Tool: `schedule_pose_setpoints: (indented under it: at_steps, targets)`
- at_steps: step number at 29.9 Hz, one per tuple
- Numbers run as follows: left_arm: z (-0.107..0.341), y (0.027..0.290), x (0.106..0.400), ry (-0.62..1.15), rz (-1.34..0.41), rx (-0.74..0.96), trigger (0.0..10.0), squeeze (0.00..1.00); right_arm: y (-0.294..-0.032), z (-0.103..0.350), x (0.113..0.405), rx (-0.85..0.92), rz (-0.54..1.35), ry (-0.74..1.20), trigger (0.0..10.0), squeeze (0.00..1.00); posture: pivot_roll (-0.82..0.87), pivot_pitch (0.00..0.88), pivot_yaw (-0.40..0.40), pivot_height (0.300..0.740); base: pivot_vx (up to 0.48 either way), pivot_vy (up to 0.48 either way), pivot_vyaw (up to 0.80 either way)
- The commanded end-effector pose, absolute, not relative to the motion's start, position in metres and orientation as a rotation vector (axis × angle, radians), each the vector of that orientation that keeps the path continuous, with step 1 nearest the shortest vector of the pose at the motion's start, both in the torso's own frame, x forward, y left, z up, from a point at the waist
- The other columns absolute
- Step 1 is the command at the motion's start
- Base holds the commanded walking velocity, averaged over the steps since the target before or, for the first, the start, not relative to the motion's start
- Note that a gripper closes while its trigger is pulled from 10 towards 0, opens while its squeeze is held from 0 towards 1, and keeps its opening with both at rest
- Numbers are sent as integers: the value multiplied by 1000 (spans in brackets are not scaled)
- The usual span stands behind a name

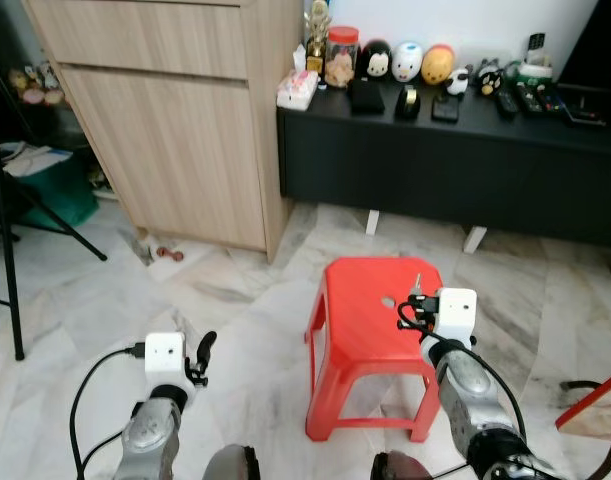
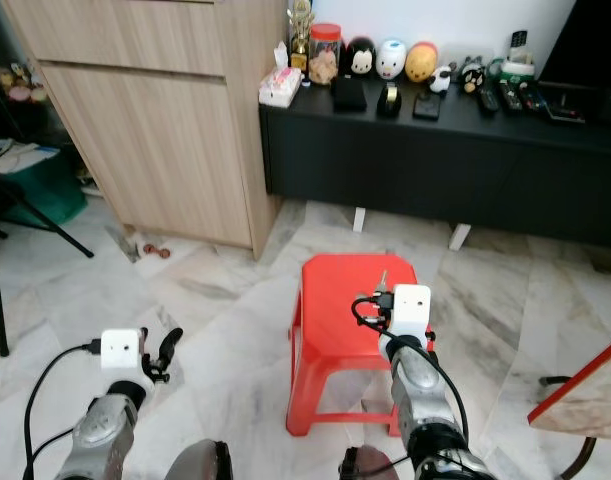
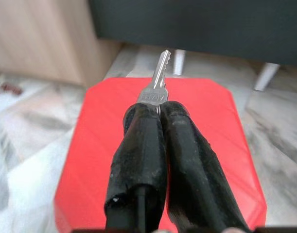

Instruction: Hang keys on a hook

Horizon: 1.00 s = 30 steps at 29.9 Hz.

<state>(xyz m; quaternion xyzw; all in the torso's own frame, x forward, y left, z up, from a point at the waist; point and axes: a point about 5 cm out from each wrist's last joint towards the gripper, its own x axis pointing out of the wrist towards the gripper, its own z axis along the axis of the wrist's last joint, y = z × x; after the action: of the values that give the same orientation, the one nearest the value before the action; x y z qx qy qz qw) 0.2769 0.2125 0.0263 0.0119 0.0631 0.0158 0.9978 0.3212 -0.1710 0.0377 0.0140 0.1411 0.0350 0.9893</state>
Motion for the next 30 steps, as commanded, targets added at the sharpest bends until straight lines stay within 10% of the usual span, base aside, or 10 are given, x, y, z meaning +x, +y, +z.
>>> schedule_pose_setpoints:
  at_steps: [1,13,30]
  targets:
    - [35,215,282,88,30,34,10000,0,-168,42,326,-9,129,303,10000,0,148,23,-54,711,0,0,0]
    - [73,209,299,-36,-95,112,10000,0,-163,66,342,-379,496,352,10000,0,142,16,-49,736,0,0,0]
    - [127,142,293,38,-859,181,10000,0,-147,93,323,-716,1263,394,10000,0,154,0,-53,736,0,0,0]
